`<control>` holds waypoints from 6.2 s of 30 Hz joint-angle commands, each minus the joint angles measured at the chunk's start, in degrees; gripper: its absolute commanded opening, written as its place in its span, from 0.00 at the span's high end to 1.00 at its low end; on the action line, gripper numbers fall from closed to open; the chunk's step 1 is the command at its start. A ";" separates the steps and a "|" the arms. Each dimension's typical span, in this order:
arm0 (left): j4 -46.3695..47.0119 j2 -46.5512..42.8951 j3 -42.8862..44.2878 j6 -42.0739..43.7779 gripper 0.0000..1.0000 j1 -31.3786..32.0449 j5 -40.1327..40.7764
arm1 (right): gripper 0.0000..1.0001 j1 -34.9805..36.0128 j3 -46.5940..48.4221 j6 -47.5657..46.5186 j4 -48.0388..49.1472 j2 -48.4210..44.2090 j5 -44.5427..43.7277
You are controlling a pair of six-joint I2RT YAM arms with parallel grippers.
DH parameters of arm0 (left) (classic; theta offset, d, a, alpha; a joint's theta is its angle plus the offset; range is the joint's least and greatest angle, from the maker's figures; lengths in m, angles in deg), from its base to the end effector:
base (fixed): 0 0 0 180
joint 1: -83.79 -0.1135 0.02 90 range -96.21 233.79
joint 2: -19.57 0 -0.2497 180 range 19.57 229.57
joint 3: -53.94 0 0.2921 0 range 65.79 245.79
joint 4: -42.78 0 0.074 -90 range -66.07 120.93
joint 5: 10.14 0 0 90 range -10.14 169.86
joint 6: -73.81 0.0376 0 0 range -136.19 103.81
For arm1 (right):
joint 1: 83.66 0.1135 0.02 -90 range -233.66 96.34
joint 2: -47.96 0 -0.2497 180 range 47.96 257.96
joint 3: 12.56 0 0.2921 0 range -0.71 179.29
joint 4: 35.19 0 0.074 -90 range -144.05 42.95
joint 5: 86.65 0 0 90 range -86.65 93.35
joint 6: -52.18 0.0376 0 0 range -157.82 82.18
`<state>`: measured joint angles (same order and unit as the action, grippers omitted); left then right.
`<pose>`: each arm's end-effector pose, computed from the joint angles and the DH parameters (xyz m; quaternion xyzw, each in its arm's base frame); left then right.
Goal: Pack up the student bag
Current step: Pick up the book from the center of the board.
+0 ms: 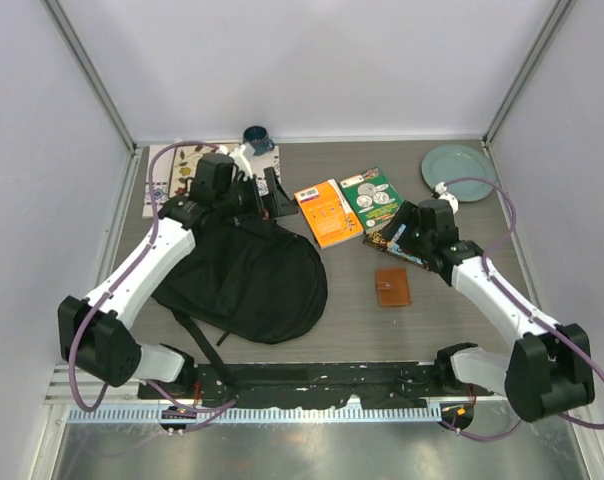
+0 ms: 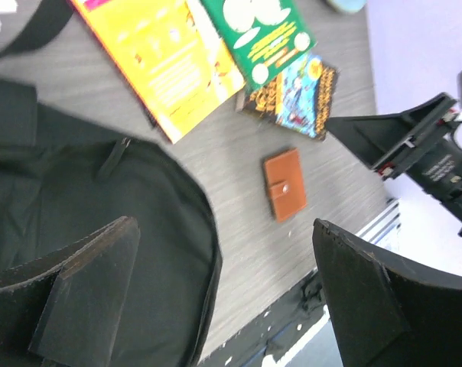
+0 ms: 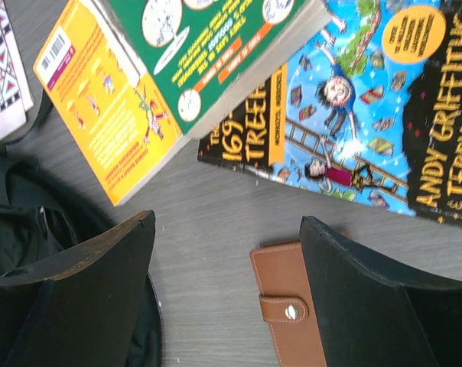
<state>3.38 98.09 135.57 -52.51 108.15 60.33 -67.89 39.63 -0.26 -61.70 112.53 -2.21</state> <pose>0.3138 -0.1559 0.3093 -0.0154 0.8824 -0.3555 0.3078 0.2751 0.0739 0.2064 0.1909 0.8809 0.1543 0.4047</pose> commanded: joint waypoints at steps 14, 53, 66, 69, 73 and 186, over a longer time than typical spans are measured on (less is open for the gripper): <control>20.42 33.87 24.96 -13.86 0.00 7.37 5.63 | 0.17 -21.12 26.89 -7.24 14.20 33.67 24.18; 23.60 63.43 46.50 -25.74 0.16 14.75 -4.11 | 1.00 -23.33 25.41 6.46 38.20 45.65 51.71; 22.19 38.13 28.17 -17.30 0.00 10.18 -0.60 | 0.99 -24.21 23.30 10.16 36.45 28.62 51.35; 24.91 29.08 19.82 -16.33 0.00 8.69 0.37 | 0.99 -24.21 20.58 9.29 34.00 23.16 51.35; 31.65 20.28 11.80 -16.07 0.00 5.71 -5.32 | 0.99 -23.77 17.24 10.25 34.78 17.61 55.90; 15.25 -6.72 -21.09 -0.78 0.01 21.33 20.57 | 1.00 3.92 -5.53 11.05 8.15 -16.84 -4.46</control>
<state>22.66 89.15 113.63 -57.62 126.79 76.04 -63.58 30.69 15.96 -45.79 99.16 1.87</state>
